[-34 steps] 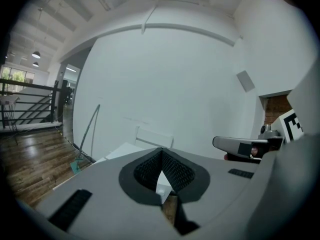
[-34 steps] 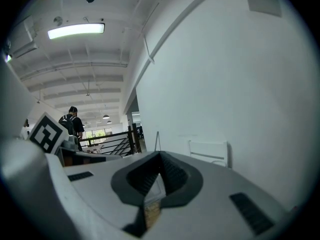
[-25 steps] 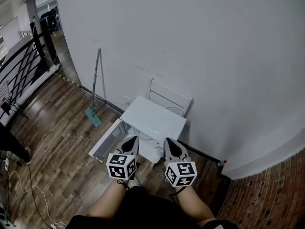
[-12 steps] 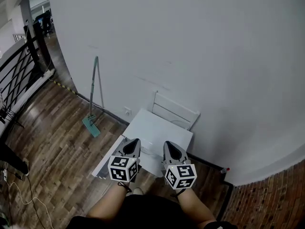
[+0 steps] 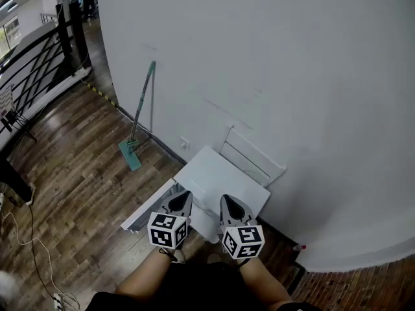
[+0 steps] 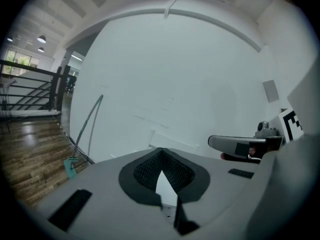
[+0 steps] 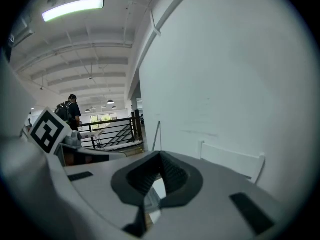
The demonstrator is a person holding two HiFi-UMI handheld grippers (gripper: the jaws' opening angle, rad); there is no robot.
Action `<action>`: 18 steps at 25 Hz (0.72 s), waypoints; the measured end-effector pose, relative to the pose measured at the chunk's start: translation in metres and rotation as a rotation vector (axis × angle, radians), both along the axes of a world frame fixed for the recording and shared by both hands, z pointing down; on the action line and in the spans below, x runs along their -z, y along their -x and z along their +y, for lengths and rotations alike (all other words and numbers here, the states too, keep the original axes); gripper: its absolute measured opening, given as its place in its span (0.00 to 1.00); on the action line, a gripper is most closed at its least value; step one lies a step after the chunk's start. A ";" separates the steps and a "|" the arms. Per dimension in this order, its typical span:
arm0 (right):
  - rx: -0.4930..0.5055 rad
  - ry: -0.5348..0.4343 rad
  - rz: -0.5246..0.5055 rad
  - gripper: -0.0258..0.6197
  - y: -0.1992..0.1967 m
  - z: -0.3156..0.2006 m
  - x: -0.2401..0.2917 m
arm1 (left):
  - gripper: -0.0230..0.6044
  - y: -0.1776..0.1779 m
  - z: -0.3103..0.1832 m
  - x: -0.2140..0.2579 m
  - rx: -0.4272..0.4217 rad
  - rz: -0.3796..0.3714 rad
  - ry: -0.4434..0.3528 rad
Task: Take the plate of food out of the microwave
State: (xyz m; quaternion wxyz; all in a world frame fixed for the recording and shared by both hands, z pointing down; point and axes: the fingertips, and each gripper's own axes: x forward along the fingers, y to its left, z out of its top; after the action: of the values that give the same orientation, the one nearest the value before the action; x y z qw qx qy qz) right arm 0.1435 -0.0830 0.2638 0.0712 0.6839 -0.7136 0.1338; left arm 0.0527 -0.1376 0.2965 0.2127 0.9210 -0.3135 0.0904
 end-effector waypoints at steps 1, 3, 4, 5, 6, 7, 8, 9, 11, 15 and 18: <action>0.022 0.007 0.002 0.06 0.002 0.000 0.000 | 0.02 0.004 0.003 -0.001 0.019 0.001 0.006; 0.066 0.021 0.010 0.06 0.003 -0.002 -0.002 | 0.02 0.010 0.009 -0.006 0.064 0.002 0.024; 0.089 0.027 0.011 0.06 0.002 -0.003 -0.004 | 0.02 0.011 0.011 -0.012 0.090 0.002 0.037; 0.113 0.033 0.010 0.06 0.001 -0.005 -0.007 | 0.02 0.013 0.014 -0.019 0.115 0.001 0.052; 0.136 0.039 0.010 0.06 0.001 -0.006 -0.010 | 0.02 0.014 0.017 -0.027 0.137 -0.002 0.067; 0.160 0.048 0.011 0.06 0.001 -0.006 -0.014 | 0.02 0.015 0.021 -0.034 0.158 -0.004 0.084; 0.183 0.061 0.013 0.06 0.003 -0.005 -0.019 | 0.02 0.017 0.026 -0.040 0.180 -0.003 0.102; 0.208 0.076 0.014 0.06 0.005 -0.002 -0.024 | 0.02 0.020 0.031 -0.047 0.202 0.001 0.122; 0.260 0.106 0.022 0.06 0.012 0.004 -0.037 | 0.02 0.026 0.043 -0.064 0.249 0.014 0.164; 0.367 0.141 0.042 0.06 0.025 0.014 -0.065 | 0.02 0.039 0.060 -0.108 0.361 0.070 0.279; 0.444 0.173 0.042 0.06 0.033 0.019 -0.092 | 0.02 0.043 0.067 -0.143 0.431 0.081 0.329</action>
State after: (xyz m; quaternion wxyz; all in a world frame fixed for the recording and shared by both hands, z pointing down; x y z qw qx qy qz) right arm 0.1101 -0.0642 0.3560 0.1719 0.5044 -0.8307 0.1610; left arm 0.0095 -0.0705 0.4390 0.3863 0.7889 -0.4747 0.0559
